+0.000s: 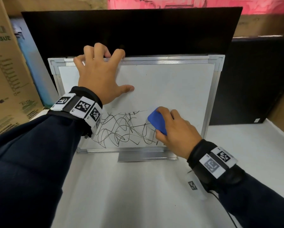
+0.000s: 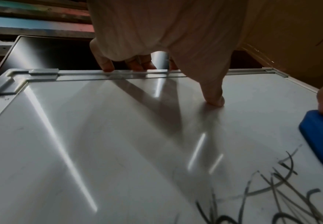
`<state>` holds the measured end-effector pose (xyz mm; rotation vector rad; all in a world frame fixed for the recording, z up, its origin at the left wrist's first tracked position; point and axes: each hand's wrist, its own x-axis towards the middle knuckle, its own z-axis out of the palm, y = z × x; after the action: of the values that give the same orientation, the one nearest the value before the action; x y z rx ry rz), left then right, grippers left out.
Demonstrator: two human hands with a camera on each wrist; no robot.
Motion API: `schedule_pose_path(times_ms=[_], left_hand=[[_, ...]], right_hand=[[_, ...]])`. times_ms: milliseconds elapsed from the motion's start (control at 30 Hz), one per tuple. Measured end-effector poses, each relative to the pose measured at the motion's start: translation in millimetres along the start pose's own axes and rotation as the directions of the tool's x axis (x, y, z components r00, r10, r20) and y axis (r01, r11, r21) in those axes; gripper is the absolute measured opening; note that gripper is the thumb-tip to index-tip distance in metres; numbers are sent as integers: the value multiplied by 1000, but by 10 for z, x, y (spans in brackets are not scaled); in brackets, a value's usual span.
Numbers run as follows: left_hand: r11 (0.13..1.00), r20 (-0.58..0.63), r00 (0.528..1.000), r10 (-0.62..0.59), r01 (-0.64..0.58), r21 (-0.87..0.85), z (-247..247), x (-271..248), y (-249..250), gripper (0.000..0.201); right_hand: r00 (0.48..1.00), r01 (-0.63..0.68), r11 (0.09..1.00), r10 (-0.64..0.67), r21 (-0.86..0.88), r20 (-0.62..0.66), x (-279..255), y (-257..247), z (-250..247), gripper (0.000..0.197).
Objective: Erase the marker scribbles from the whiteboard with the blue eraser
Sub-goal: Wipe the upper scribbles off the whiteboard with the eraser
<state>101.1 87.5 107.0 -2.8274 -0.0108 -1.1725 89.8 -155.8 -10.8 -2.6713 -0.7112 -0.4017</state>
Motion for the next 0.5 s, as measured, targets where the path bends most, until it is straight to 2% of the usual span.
schedule_pose_path(times_ms=[100,267,367,433,500], left_hand=[[1000,-12,1000,-1,1,-18,25,-24,9,81],[997,-24,997,-69,69,-37,37,-274,239,75],[980,-19,994,-112,107,-170,51,-640,624,57],[896,160,974,-160,211,-390,90,-873,932,45],[712,357,909,-215,395,-580,166,-1021,1199,46]], right_hand=[[998,67,996,-66,51,-19,44,-32,8,55],[992,70,972,-43,223,-122,-38,96,0,53],[979,87,941,-19,327,-204,-82,148,-44,41],[970,86,904,20,419,-241,-117,166,-70,35],[975,73,832,57,550,-215,-161,166,-90,30]])
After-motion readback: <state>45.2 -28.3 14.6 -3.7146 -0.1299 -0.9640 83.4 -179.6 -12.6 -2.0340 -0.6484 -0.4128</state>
